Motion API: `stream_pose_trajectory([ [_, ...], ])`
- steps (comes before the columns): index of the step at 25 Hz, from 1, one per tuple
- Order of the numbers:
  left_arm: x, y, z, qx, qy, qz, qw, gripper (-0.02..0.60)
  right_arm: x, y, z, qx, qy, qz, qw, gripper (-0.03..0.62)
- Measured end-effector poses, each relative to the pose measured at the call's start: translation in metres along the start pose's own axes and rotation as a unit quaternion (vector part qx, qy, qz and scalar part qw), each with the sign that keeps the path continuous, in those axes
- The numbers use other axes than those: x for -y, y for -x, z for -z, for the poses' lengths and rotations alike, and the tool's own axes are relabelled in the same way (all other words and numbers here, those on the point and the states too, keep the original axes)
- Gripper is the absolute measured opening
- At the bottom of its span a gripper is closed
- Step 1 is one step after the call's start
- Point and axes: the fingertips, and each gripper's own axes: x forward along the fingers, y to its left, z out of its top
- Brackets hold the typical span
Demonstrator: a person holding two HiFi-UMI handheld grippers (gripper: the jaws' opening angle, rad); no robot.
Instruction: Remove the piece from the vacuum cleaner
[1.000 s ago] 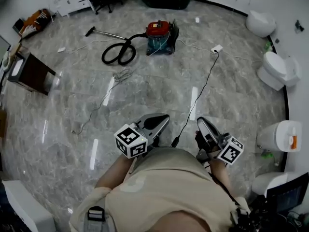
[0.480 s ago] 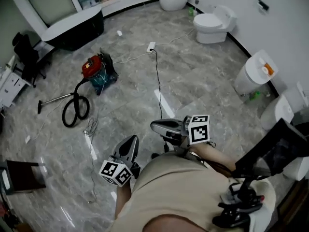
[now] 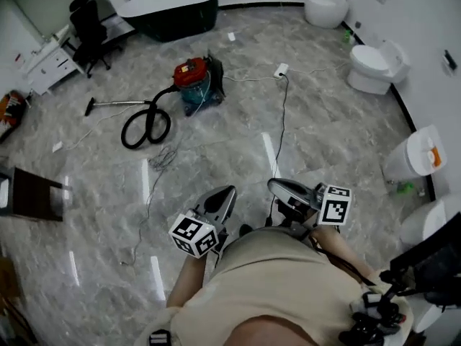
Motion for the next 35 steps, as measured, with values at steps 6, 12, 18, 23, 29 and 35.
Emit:
stream_pose_trajectory([
  [6,-0.019,0.009,0.005,-0.005,0.004,-0.038,0.9993,0.003,0.01,-0.025,0.009,-0.047,-0.01,-0.026,0.999,0.0],
  [12,-0.034,0.002,0.002,-0.02,-0.011,-0.107,0.9939,0.003,0.035,-0.032,-0.005,-0.063,-0.042,-0.039,0.996,0.0],
  [18,-0.03,-0.058,-0.016,-0.029,-0.015,-0.124,0.9917,0.003,0.036,-0.027,-0.052,-0.1,0.032,-0.119,0.987,0.0],
  [23,-0.026,-0.134,-0.042,-0.038,-0.048,-0.131,0.9895,0.003,0.06,-0.001,-0.106,-0.116,0.096,-0.145,0.978,0.0],
  [29,-0.011,-0.209,-0.046,-0.047,-0.058,-0.132,0.9885,0.003,0.093,0.035,-0.153,-0.131,0.122,-0.153,0.972,0.0],
  [35,-0.01,-0.255,-0.047,-0.06,-0.031,-0.13,0.9892,0.003,0.126,0.065,-0.172,-0.142,0.123,-0.147,0.971,0.0],
])
